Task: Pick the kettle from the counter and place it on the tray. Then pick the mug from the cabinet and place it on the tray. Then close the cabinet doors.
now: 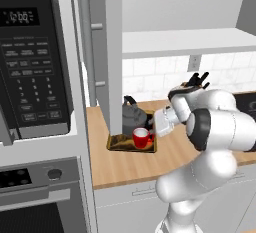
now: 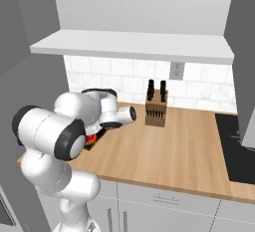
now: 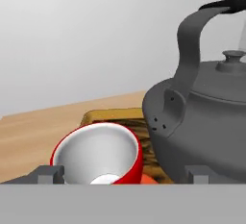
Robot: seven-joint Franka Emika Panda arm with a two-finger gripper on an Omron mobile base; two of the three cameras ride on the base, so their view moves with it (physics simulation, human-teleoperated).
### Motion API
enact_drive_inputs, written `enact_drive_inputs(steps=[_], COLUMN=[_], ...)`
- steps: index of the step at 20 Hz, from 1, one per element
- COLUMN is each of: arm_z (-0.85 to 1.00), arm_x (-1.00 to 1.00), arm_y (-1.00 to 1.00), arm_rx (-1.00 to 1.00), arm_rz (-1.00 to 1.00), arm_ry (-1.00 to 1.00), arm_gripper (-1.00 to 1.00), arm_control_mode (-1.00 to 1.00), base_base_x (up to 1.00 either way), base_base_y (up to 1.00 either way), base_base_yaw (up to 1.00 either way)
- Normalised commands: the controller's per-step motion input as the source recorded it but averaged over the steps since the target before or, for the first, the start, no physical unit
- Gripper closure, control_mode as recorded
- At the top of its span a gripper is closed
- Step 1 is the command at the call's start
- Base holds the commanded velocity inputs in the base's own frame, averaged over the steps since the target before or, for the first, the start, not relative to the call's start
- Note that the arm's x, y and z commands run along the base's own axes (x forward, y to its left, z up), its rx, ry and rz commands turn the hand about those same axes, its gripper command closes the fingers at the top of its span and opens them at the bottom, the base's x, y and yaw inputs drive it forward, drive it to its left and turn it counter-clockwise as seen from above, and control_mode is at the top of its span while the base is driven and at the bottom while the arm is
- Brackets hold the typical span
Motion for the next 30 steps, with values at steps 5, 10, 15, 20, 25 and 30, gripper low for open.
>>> enact_drive_inputs(steps=[5, 10, 15, 20, 25, 30], arm_z=[0.43, 0.45, 0.22, 0.0, 0.05, 0.29], arm_x=[-0.45, -0.64, -0.22, 0.0, -0.12, -0.27], arm_y=[0.0, -0.01, -0.16, 0.0, -0.13, -0.35], arm_rx=[-0.01, 0.0, 0.0, 0.0, 0.1, 0.12], arm_rz=[0.0, -0.13, -0.33, -0.05, 0.0, -0.04], arm_ry=[-0.01, 0.0, 0.11, 0.05, 0.0, 0.0], arm_gripper=[-1.0, -1.0, -1.0, -1.0, -1.0, -1.0], arm_control_mode=[-1.0, -1.0, -1.0, -1.0, -1.0, -1.0], base_base_x=[0.0, 0.0, 0.0, 0.0, 0.0, 0.0], base_base_y=[0.0, 0.0, 0.0, 0.0, 0.0, 0.0], base_base_yaw=[0.0, 0.0, 0.0, 0.0, 0.0, 0.0])
